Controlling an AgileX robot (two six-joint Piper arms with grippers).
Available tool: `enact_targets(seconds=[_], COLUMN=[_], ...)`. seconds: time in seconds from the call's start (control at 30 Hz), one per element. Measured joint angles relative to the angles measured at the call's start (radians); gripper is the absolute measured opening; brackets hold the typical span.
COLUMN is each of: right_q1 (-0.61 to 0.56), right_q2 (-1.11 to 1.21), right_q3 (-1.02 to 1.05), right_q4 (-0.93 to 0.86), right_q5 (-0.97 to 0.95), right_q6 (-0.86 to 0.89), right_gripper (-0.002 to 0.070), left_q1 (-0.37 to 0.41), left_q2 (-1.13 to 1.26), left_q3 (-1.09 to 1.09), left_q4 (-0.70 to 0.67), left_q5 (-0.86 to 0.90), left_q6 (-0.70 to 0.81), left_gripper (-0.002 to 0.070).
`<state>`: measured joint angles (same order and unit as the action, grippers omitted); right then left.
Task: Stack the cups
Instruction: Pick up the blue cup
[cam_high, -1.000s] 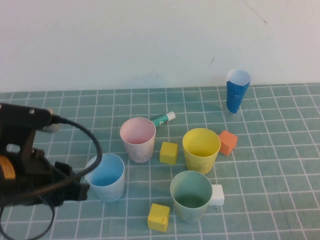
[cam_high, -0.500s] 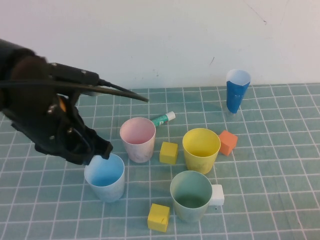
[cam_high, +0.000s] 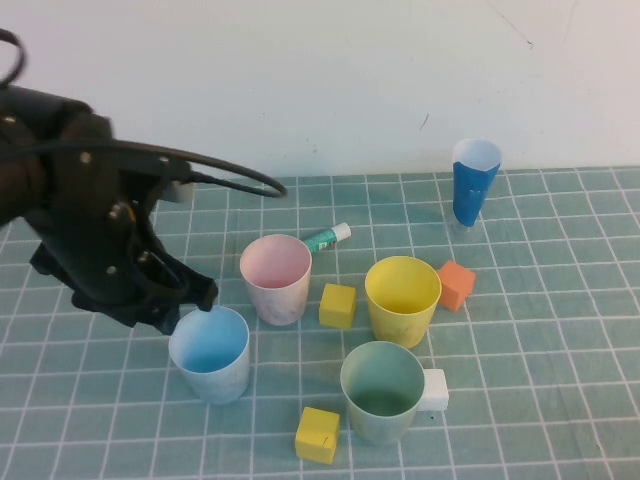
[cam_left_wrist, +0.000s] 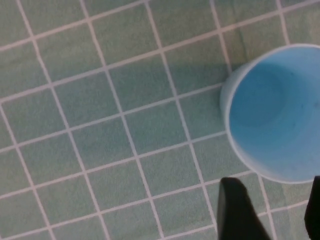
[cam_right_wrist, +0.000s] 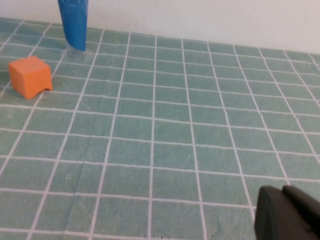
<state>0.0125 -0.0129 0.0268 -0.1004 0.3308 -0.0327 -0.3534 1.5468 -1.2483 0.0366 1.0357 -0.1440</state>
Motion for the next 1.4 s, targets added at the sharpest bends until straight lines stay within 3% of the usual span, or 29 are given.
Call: enact_targets(seconds=[0.13,0.3,0.8,0.93,1.13,1.2,1.4], right_q1=[0.0,0.0,0.0,0.0,0.0,0.0,0.0], right_q2=[0.0,0.0,0.0,0.0,0.0,0.0,0.0], right_q3=[0.0,0.0,0.0,0.0,0.0,0.0,0.0], right_q4=[0.0,0.0,0.0,0.0,0.0,0.0,0.0], right_q5=[0.0,0.0,0.0,0.0,0.0,0.0,0.0], right_q6=[0.0,0.0,-0.012,-0.012,-0.012,-0.012,-0.012], right_gripper=[-0.0001,-0.0001,-0.0001,-0.0001,-0.0001,-0.0001,-0.0001], left_q1=[0.071,0.076,0.074,0.074,0.074,0.072,0.072], left_q2=[0.003,0.022,0.188,0.222,0.239,0.233,0.133], left_q3=[0.0,0.0,0.0,0.0,0.0,0.0,0.0], left_q4=[-0.107,-0.142,-0.163,-0.172,-0.206,-0.213,-0.209], left_q5=[-0.014,-0.031,-0.071,-0.099,-0.115,-0.115,-0.105], left_q6=[0.093,0.137,0.15,0.158,0.183,0.194,0.196], left_gripper=[0.034,0.0395,0.0398,0.0306,0.0064,0.0027,0.0007])
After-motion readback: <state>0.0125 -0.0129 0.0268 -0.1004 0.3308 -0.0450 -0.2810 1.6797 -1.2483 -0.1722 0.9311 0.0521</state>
